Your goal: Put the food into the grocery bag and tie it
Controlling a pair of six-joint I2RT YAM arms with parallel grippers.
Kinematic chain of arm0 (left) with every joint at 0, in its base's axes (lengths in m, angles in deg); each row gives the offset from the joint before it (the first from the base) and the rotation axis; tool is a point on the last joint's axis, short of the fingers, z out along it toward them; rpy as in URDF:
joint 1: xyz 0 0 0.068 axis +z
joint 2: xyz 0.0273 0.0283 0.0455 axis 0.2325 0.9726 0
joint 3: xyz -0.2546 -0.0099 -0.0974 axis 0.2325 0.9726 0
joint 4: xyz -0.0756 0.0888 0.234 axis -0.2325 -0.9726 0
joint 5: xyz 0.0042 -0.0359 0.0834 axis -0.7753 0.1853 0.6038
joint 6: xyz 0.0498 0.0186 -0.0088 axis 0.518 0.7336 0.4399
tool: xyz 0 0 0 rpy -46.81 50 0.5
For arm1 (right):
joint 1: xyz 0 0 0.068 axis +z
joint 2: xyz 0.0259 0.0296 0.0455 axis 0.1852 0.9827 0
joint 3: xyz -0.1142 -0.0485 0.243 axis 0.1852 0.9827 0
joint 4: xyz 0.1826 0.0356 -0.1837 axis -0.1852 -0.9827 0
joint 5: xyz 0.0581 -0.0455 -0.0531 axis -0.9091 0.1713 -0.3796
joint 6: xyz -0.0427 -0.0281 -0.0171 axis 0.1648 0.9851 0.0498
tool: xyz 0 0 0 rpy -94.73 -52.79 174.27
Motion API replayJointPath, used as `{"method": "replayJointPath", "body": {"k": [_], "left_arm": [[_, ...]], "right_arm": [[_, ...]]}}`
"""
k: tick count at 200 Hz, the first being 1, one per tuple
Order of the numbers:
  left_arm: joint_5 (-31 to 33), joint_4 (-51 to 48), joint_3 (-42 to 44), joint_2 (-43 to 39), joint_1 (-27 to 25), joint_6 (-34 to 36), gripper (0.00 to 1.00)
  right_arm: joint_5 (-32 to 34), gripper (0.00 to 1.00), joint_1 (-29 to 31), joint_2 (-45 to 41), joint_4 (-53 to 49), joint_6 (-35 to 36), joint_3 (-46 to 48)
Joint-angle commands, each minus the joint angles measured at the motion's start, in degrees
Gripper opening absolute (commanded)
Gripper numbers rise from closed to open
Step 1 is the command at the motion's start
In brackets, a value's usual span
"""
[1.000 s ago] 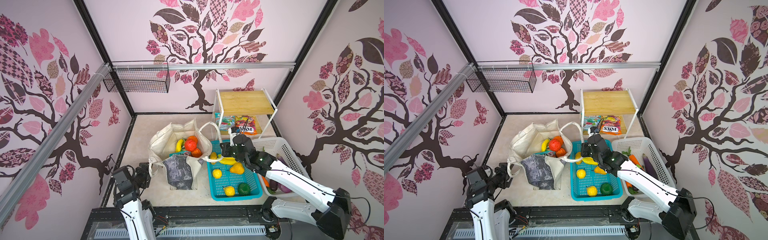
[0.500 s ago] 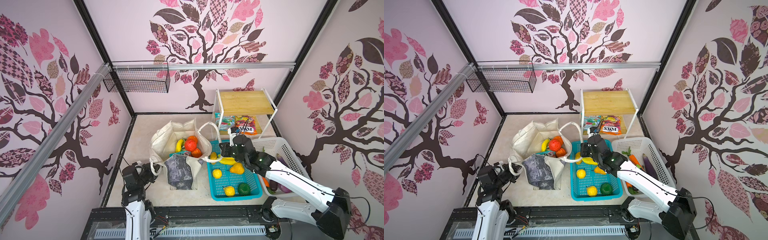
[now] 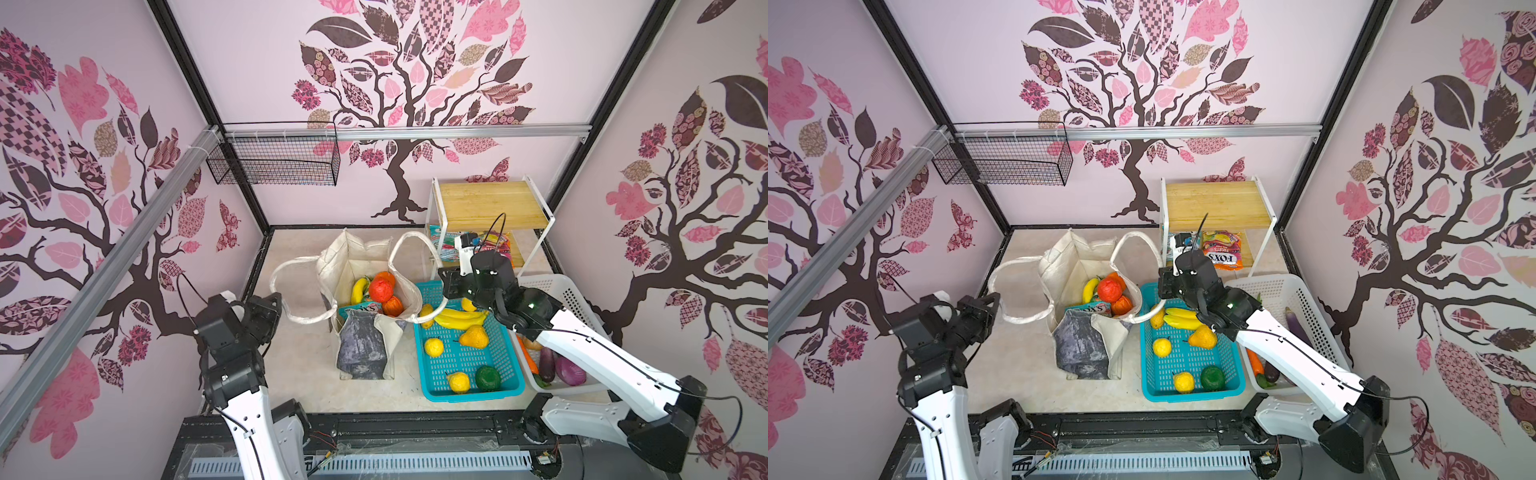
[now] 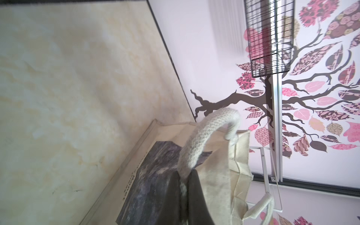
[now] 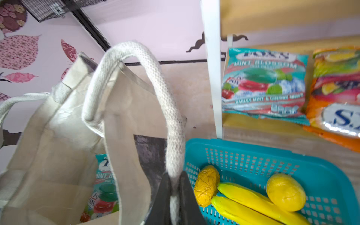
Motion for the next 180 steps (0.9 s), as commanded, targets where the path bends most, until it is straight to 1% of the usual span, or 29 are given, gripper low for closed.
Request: {"method": "replayJointPath", "body": {"k": [1, 12, 19, 32, 45, 58, 70, 77, 94, 104, 111, 120, 135, 161, 180], "left_arm": [[1.5, -3.2, -9.2, 3.3, 0.2, 5.7, 0.00], [-1.6, -2.5, -13.9, 6.2, -0.5, 7.0, 0.00], [-2.6, -3.4, -17.5, 8.4, -2.1, 8.5, 0.00], [-1.2, -7.5, -24.5, 12.9, -8.7, 11.8, 0.00], [1.6, -9.8, -29.1, 15.9, -16.3, 13.7, 0.00], [6.1, -9.4, -31.0, 17.1, -23.0, 14.2, 0.00], [9.2, -9.7, -32.8, 18.4, -27.2, 14.8, 0.00], [8.8, -9.5, -33.6, 19.5, -28.7, 14.9, 0.00], [3.8, -7.4, -33.7, 22.0, -31.8, 14.0, 0.00], [4.5, -6.4, -33.0, 22.4, -34.7, 14.3, 0.00], [5.9, -6.0, -32.3, 22.3, -36.5, 14.9, 0.00], [6.7, -5.0, -30.9, 22.0, -37.9, 15.1, 0.00], [4.7, -3.6, -29.1, 22.5, -38.3, 15.0, 0.00], [3.7, -6.2, -28.3, 24.1, -38.5, 17.7, 0.00], [4.3, -8.4, -26.9, 23.7, -38.5, 19.6, 0.00]], "right_arm": [[-0.3, 0.00, 0.1, 2.3, -4.8, 4.5, -6.9], [-0.9, 0.00, 0.1, 3.1, -5.4, 5.3, -9.8], [-1.7, 0.00, 0.1, 3.6, -5.1, 5.8, -11.2], [-4.9, 0.00, 0.2, 4.4, -4.0, 6.5, -13.0], [-8.3, 0.00, 0.5, 5.8, -3.0, 6.6, -14.4], [-9.2, 0.00, 2.0, 7.5, -2.1, 7.6, -15.7], [-7.8, 0.00, 4.3, 9.5, -1.9, 9.0, -17.4], [-7.5, 0.00, 5.7, 11.0, -1.8, 9.9, -18.4], [-8.3, 0.00, 9.3, 14.5, -1.8, 10.8, -21.0], [-10.6, 0.00, 10.5, 15.9, -0.4, 10.5, -21.1], [-13.7, 0.00, 10.8, 16.7, 1.4, 9.6, -20.5], [-17.3, 0.00, 10.7, 17.7, 4.1, 8.4, -19.4], [-21.3, 0.00, 11.1, 19.8, 6.6, 7.2, -19.0], [-22.8, 0.00, 13.8, 22.6, 9.7, 8.6, -18.4], [-24.0, 0.00, 14.1, 23.5, 13.7, 6.9, -16.7]]}}
